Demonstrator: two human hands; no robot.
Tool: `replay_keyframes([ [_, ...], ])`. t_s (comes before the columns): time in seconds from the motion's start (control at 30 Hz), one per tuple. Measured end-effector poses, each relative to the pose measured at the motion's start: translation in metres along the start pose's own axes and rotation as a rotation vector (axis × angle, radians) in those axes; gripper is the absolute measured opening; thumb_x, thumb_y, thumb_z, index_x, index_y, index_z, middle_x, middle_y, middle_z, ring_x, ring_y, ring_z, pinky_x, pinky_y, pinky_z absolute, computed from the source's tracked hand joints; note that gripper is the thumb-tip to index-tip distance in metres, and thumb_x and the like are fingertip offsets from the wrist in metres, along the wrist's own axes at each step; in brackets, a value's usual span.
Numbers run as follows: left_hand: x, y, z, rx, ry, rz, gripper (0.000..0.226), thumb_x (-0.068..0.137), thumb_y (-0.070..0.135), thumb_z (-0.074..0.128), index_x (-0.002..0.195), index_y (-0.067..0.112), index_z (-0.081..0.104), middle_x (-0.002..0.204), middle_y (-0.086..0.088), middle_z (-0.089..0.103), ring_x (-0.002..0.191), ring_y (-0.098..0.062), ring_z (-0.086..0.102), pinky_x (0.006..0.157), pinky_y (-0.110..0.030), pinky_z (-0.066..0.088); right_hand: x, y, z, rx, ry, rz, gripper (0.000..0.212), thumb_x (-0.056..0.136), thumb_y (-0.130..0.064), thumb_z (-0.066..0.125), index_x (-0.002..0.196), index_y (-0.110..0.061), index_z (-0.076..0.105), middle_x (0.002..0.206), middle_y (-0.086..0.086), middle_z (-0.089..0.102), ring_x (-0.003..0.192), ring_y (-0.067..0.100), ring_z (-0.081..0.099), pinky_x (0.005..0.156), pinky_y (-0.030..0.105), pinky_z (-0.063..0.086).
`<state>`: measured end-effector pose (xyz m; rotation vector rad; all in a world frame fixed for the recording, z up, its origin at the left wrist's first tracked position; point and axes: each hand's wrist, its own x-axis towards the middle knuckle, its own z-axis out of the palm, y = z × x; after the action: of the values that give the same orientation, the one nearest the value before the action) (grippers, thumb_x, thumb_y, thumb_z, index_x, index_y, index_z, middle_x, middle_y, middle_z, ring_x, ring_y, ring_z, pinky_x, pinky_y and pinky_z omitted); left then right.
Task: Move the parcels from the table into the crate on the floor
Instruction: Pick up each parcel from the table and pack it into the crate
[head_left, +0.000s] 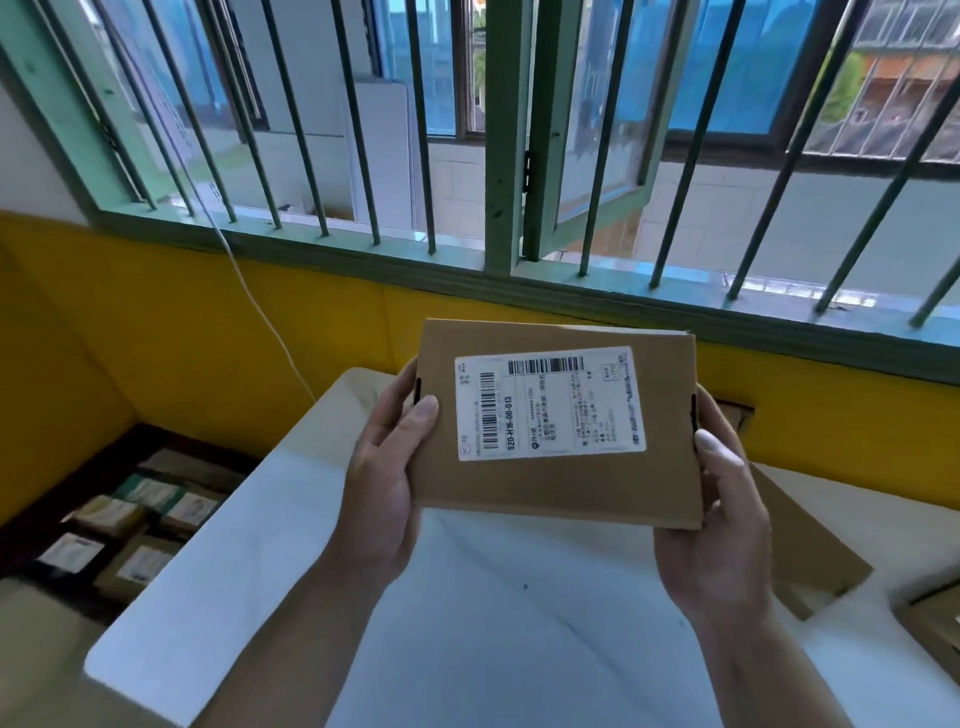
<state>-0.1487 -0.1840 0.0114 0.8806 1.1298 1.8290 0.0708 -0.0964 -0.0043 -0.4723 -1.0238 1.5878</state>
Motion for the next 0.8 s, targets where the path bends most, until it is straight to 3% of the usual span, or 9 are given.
replay_keyframes([
  [0.23, -0.017, 0.002, -0.066, 0.121, 0.199, -0.114, 0.049, 0.09, 0.044, 0.059, 0.137, 0.047, 0.049, 0.123, 0.003, 0.07, 0.113, -0.02, 0.067, 0.085, -0.035, 0.058, 0.01, 0.061, 0.037, -0.007, -0.032, 0.165, 0.042, 0.096, -0.024, 0.044, 0.136, -0.025, 0.056, 0.131, 0.011, 0.062, 0.112, 0.024, 0.062, 0.075, 0.03, 0.056],
  [0.4, -0.05, 0.01, -0.147, 0.134, 0.413, -0.191, 0.043, 0.094, 0.03, 0.063, 0.134, 0.037, 0.05, 0.117, 0.003, 0.072, 0.111, -0.017, 0.067, 0.093, -0.037, 0.053, 0.008, 0.119, 0.097, -0.071, -0.086, 0.288, 0.038, 0.096, -0.023, 0.047, 0.132, -0.03, 0.058, 0.122, -0.001, 0.069, 0.102, 0.011, 0.068, 0.065, 0.021, 0.055],
  [0.5, -0.07, 0.02, -0.198, 0.091, 0.528, -0.185, 0.038, 0.093, 0.016, 0.063, 0.127, 0.033, 0.058, 0.11, 0.002, 0.075, 0.099, -0.017, 0.072, 0.081, -0.031, 0.056, 0.001, 0.156, 0.142, -0.121, -0.159, 0.378, 0.038, 0.098, -0.021, 0.047, 0.133, -0.031, 0.057, 0.12, -0.005, 0.07, 0.104, 0.012, 0.068, 0.069, 0.026, 0.055],
  [0.6, -0.091, 0.038, -0.257, 0.032, 0.633, -0.183, 0.039, 0.091, 0.015, 0.065, 0.126, 0.032, 0.061, 0.11, 0.0, 0.075, 0.093, -0.019, 0.074, 0.066, -0.025, 0.058, -0.01, 0.202, 0.196, -0.163, -0.208, 0.483, 0.036, 0.1, -0.018, 0.045, 0.13, -0.031, 0.059, 0.122, -0.005, 0.07, 0.112, 0.016, 0.065, 0.077, 0.032, 0.051],
  [0.67, -0.108, 0.055, -0.307, 0.066, 0.706, -0.177, 0.045, 0.09, 0.018, 0.066, 0.132, 0.032, 0.058, 0.115, 0.003, 0.074, 0.1, -0.017, 0.072, 0.075, -0.028, 0.058, -0.025, 0.238, 0.242, -0.208, -0.242, 0.548, 0.033, 0.1, -0.019, 0.045, 0.123, -0.033, 0.063, 0.121, -0.005, 0.07, 0.113, 0.016, 0.063, 0.077, 0.034, 0.047],
  [0.73, -0.124, 0.07, -0.357, 0.095, 0.785, -0.175, 0.048, 0.089, 0.019, 0.068, 0.134, 0.031, 0.057, 0.118, 0.005, 0.073, 0.108, -0.016, 0.069, 0.094, -0.035, 0.054, -0.042, 0.273, 0.286, -0.242, -0.267, 0.605, 0.03, 0.101, -0.021, 0.045, 0.122, -0.034, 0.063, 0.124, -0.005, 0.068, 0.113, 0.016, 0.061, 0.074, 0.033, 0.046],
  [0.8, -0.138, 0.082, -0.405, 0.113, 0.832, -0.185, 0.045, 0.09, 0.018, 0.067, 0.131, 0.033, 0.058, 0.116, 0.005, 0.074, 0.107, -0.014, 0.069, 0.095, -0.034, 0.052, -0.057, 0.306, 0.329, -0.269, -0.289, 0.655, 0.03, 0.101, -0.023, 0.045, 0.126, -0.032, 0.06, 0.128, -0.002, 0.065, 0.117, 0.018, 0.057, 0.073, 0.034, 0.045],
])
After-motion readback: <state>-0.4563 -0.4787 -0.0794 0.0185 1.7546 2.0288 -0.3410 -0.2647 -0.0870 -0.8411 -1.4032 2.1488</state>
